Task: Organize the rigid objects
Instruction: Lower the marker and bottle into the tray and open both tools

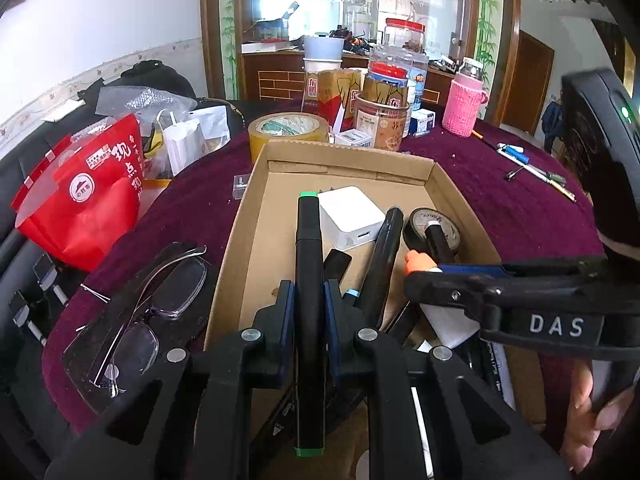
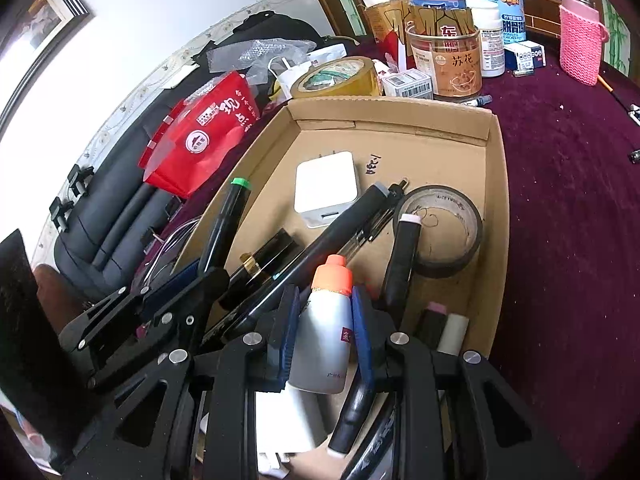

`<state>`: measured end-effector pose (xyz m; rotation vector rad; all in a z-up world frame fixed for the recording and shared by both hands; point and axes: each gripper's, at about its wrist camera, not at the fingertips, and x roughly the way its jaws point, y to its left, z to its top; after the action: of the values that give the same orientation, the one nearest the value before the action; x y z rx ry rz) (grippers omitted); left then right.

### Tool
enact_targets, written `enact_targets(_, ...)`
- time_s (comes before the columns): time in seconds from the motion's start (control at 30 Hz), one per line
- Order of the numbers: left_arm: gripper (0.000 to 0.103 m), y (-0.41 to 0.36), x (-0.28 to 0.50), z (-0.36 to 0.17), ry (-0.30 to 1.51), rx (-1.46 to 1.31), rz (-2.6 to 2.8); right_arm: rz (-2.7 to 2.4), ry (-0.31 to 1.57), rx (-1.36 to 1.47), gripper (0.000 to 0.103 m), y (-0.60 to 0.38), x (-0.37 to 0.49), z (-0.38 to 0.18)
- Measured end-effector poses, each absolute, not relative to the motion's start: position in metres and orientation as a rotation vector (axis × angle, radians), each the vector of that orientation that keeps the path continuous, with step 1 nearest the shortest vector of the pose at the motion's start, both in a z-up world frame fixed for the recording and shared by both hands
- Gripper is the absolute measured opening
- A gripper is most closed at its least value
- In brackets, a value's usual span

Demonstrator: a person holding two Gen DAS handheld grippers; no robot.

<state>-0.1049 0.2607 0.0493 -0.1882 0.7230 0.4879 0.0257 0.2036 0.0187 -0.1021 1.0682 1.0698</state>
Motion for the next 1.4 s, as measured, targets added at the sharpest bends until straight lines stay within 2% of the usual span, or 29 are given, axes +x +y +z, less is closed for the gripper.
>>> enact_targets(1.4,0.013,0.245,-0.101,0.033,0.733,-0.055,0.545,1.03,1.007,-0.176,0.024,0.244,0.038,0.023)
